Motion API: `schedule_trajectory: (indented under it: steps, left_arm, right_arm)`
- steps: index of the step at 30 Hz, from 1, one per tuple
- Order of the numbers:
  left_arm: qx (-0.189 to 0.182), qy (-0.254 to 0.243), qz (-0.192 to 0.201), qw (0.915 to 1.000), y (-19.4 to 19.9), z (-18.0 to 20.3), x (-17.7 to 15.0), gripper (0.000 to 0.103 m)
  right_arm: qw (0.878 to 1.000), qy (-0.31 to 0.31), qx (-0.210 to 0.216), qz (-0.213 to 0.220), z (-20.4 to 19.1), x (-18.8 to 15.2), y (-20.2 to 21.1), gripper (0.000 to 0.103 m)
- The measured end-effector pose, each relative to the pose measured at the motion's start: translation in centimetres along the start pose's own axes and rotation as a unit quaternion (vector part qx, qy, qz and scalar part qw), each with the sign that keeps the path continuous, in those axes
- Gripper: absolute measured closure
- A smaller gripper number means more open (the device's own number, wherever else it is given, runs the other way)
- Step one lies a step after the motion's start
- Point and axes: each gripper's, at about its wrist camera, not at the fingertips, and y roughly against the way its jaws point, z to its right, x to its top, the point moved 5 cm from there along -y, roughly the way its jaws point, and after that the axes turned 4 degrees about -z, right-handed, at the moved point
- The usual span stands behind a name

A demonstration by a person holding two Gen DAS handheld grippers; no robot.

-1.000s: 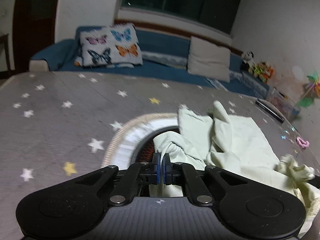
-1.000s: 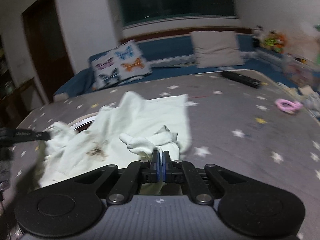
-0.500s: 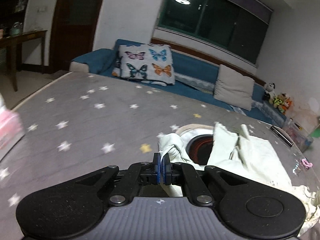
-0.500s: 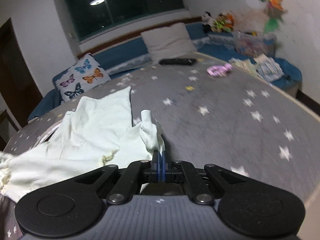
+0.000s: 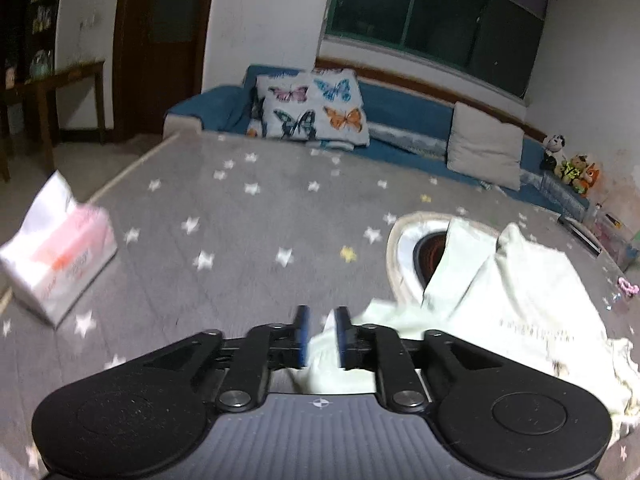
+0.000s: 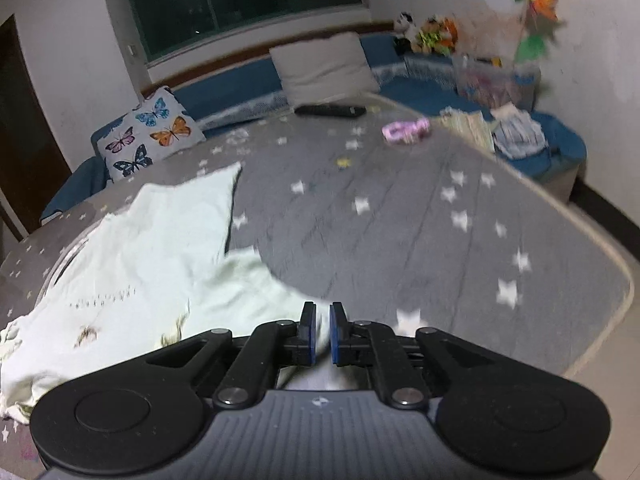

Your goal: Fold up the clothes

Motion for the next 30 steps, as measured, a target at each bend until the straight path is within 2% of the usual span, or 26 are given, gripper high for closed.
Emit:
schedule_trajectory:
  steps: [2, 5, 8, 16, 21, 25, 30]
  left_arm:
    - [-0.001, -0.010, 0.008, 0.9999, -0.4, 1.0, 1.1, 0.063]
    - [-0.012, -0.035, 0.008, 0.9993, -2.0, 3.6, 2.5, 0.059]
    - [-0.020, -0.053, 0.000, 0.9984, -4.5, 6.2, 4.0, 0.059]
    - [-0.048, -0.112, -0.044, 0.9915, -13.5, 13.7, 7.3, 0.061]
    - [-0.058, -0.144, -0.067, 0.9856, -19.6, 17.3, 8.1, 0.059]
    - [-0.056, -0.150, -0.084, 0.9836, -23.6, 18.5, 8.3, 0.059]
    - [-0.053, -0.151, -0.092, 0.9829, -25.9, 19.1, 8.3, 0.059]
  right_arm:
    - [1.000, 0.017, 0.005, 0.005, -0.7, 1.3, -0.4, 0.095]
    - [0.999, 0.036, 0.018, 0.007, -2.1, 3.1, -1.5, 0.092]
    - [0.998, 0.055, 0.033, 0.004, -3.8, 5.0, -3.4, 0.084]
    - [0.993, 0.085, 0.077, -0.022, -8.9, 9.5, -9.9, 0.083]
    - [0.990, 0.110, 0.081, -0.035, -11.4, 11.8, -14.4, 0.083]
    - [0.989, 0.114, 0.082, -0.041, -12.2, 13.3, -17.5, 0.072]
    - [0.991, 0.104, 0.074, -0.047, -12.1, 14.8, -20.7, 0.072]
